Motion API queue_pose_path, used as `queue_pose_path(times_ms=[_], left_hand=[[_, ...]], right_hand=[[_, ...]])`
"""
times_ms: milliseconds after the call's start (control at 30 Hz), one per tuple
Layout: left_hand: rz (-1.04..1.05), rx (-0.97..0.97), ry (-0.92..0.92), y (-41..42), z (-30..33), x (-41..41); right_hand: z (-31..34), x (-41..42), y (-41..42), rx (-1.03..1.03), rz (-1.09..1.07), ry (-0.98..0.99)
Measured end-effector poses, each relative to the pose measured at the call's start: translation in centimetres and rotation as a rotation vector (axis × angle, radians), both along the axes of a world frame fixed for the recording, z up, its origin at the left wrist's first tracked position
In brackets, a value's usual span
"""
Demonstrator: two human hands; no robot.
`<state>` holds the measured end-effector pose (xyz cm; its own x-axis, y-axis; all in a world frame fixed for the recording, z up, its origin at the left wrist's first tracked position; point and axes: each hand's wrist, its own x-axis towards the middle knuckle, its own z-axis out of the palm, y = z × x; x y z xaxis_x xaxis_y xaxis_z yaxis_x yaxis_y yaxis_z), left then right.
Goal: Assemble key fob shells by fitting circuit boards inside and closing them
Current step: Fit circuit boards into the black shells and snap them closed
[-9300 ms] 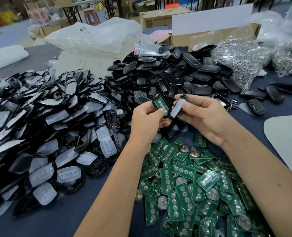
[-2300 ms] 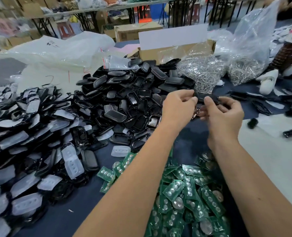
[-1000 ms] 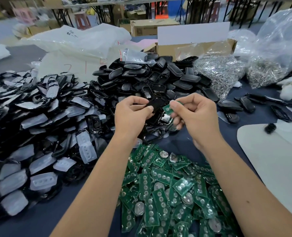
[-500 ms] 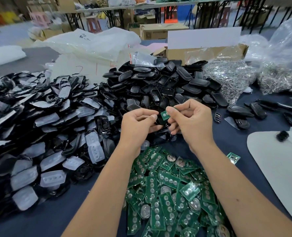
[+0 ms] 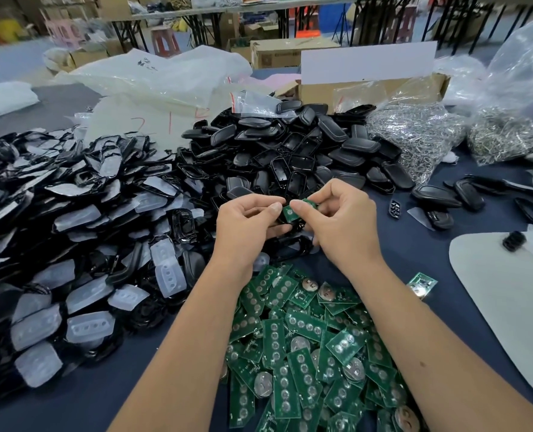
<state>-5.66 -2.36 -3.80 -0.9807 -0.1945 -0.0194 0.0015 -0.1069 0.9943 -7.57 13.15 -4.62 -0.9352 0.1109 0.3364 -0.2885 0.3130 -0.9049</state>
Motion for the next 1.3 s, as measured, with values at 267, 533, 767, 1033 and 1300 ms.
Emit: queue_pose_path(times_ms=[267, 533, 767, 1033, 1300], left_hand=[[0.039, -0.055, -0.006, 0.6, 0.1, 0.3], [0.089, -0.049, -0.01, 0.6, 0.1, 0.1], [0.069, -0.101, 0.007, 0.3, 0.0, 0.1], [-0.037, -0.131, 0.058, -1.0, 0.6, 0.2], [0.084, 0.157, 0.068, -1.1, 1.8, -0.2]], right_hand=[[0.0, 0.2, -0.1, 0.088, -0.052, 0.038], [0.4, 0.6, -0.2, 0.133, -0.037, 0.009], [0.6, 0.7, 0.1, 0.14, -0.08, -0.021], [0.7, 0.5, 0.9, -0.063, 0.124, -0.119], [2.2, -0.2, -3.0, -0.427, 0.051, -0.174]])
